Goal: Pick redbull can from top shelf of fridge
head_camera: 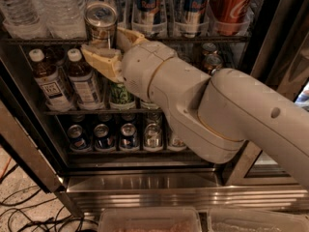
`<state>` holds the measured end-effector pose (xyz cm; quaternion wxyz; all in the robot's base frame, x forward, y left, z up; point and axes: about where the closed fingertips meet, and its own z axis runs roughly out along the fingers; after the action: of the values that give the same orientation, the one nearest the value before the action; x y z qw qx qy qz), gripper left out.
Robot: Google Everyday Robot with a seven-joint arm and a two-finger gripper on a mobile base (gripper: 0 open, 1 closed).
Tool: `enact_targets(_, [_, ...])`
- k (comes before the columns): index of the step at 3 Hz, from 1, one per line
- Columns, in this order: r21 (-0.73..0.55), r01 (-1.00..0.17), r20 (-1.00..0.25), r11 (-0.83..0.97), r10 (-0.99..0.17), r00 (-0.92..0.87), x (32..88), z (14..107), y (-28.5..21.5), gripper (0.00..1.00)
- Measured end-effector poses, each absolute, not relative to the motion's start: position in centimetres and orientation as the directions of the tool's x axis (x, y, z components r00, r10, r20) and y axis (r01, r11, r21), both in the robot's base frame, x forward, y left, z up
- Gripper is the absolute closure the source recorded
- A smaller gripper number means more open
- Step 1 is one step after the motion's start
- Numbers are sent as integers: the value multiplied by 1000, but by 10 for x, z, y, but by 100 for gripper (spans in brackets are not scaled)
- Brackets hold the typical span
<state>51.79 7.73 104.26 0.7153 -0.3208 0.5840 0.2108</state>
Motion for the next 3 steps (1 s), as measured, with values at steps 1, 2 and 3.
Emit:
enact_targets(1, [-196, -762, -980, 618, -101, 171, 492, 1025, 103, 100])
enact_targets(2, [-192, -840, -979, 507, -155, 130, 470, 1006, 112, 100])
enact_targets(3, [-129, -879, -981, 459, -189, 45, 468, 988, 70, 100])
